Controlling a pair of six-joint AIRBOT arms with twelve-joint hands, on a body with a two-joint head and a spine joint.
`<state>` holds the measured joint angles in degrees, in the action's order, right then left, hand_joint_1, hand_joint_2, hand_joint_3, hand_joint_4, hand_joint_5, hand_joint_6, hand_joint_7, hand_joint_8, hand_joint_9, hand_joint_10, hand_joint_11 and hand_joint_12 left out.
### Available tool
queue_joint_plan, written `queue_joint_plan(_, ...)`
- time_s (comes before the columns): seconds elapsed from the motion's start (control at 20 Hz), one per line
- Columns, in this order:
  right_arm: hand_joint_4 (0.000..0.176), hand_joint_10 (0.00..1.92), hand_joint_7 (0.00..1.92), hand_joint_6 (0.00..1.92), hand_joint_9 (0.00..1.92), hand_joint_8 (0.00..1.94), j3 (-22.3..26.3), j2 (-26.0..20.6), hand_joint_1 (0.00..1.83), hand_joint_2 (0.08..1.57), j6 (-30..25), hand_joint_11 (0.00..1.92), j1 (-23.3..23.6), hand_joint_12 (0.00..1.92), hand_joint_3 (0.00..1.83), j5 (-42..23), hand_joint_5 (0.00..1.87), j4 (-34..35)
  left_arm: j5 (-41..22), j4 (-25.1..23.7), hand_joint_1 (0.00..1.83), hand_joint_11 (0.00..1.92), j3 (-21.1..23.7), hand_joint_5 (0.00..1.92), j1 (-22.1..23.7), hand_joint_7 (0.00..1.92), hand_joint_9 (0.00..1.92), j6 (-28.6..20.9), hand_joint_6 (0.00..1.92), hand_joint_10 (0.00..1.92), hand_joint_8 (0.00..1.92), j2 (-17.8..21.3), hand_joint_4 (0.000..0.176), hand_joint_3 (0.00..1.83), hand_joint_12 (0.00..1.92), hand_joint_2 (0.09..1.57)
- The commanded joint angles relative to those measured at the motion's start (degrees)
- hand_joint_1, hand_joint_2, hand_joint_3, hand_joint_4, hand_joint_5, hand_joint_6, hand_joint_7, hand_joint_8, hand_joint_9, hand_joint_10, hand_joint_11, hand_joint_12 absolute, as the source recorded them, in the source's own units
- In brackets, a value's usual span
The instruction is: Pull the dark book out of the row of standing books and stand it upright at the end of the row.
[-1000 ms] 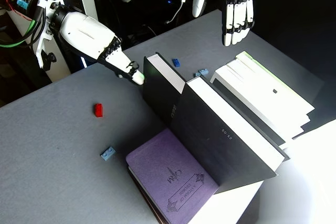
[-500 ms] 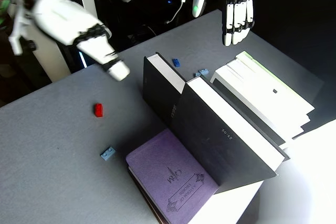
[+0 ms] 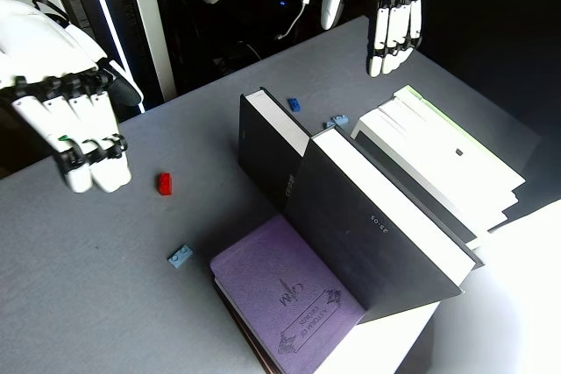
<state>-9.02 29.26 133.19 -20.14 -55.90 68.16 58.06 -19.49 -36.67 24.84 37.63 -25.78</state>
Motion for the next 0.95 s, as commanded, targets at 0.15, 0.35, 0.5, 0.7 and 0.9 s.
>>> queue_joint_plan(0.15,0.0,1.84,1.2,1.08,1.11,1.35,-4.6,-0.9,0.0,1.24,-1.6,0.98,1.0,1.92,0.0,7.7,0.99,-2.9,-3.6,-1.5,0.19,0.53,0.2,1.08,0.6,1.02,0.78,0.0,0.02,1.03,0.46,0.5,0.0,0.0,1.4,1.32)
queue_joint_plan(0.35,0.0,1.92,1.2,1.16,1.11,1.5,-8.4,-1.7,0.0,1.22,-7.8,1.06,1.5,1.92,0.0,11.4,1.04,-9.7,-3.5,-1.5,0.24,0.61,0.2,1.11,0.5,0.85,0.74,0.0,0.16,1.25,0.98,0.5,0.0,0.0,1.4,1.31)
queue_joint_plan(0.5,0.0,1.92,1.09,1.27,0.99,1.51,-8.8,-2.6,0.0,1.21,-12.6,0.93,1.4,1.92,0.0,11.9,1.0,-16.1,-3.5,-1.5,0.16,0.54,0.2,1.05,0.4,0.85,0.73,0.0,0.15,1.3,0.99,0.6,0.0,0.0,1.5,1.32)
queue_joint_plan(0.7,0.0,1.72,1.09,1.37,0.96,1.31,-8.9,-2.7,0.0,1.21,-12.8,0.88,1.3,1.92,0.0,11.3,0.99,-19.3,-3.5,-1.5,0.17,0.51,0.3,0.89,0.4,0.85,0.7,0.0,0.43,1.34,0.94,0.6,0.0,0.0,1.59,1.31)
queue_joint_plan(0.9,0.0,1.63,1.12,1.14,0.97,1.1,-9.4,-3.1,0.0,1.2,-13.2,0.83,1.5,1.92,0.0,12.2,0.98,-20.8,-3.3,-1.5,0.15,0.47,0.3,0.99,0.3,0.85,0.68,0.0,0.19,1.4,0.96,0.6,0.0,0.0,1.63,1.33)
